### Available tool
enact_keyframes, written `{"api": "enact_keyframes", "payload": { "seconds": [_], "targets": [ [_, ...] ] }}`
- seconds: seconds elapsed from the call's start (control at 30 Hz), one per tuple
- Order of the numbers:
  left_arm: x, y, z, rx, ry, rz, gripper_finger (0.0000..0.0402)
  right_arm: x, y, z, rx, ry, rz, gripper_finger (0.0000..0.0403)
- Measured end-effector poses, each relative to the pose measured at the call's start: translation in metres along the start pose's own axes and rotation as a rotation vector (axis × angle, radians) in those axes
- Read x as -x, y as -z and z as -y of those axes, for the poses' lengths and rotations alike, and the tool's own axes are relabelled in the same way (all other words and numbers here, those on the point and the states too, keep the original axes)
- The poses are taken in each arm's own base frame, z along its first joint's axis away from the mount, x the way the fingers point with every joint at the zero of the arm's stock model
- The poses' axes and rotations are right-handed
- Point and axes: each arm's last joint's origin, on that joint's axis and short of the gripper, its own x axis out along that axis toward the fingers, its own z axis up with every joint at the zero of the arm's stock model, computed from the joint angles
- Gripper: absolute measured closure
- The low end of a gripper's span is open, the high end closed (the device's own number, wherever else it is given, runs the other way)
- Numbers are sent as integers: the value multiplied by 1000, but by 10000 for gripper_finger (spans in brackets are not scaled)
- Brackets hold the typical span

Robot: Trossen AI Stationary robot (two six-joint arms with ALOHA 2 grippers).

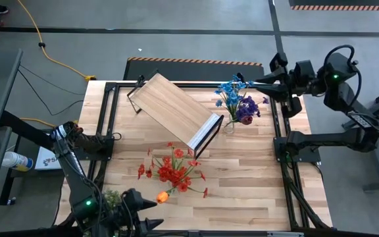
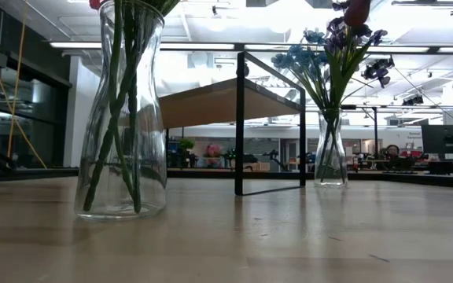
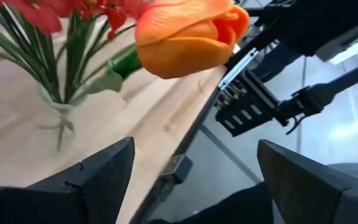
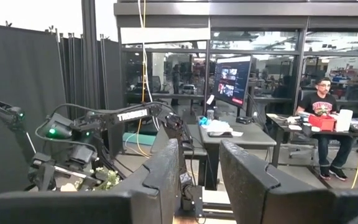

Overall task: Pick and place flowers into a vace then onto a shelf
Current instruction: Put the bottom transparent vase on the shelf

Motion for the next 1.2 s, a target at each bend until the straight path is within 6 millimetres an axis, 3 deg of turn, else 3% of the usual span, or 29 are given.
{"api": "enact_keyframes", "payload": {
  "seconds": [0.5,0.8,1.2],
  "targets": [
    [-2,3,8,46,59,-31,30,28,-14,-16,48,34,72,292],
    [-18,31,10,33,49,-72,30,49,-24,-27,46,107,140,292],
    [-37,61,7,88,4,-228,30,55,-26,-31,12,98,156,292]
  ]
}}
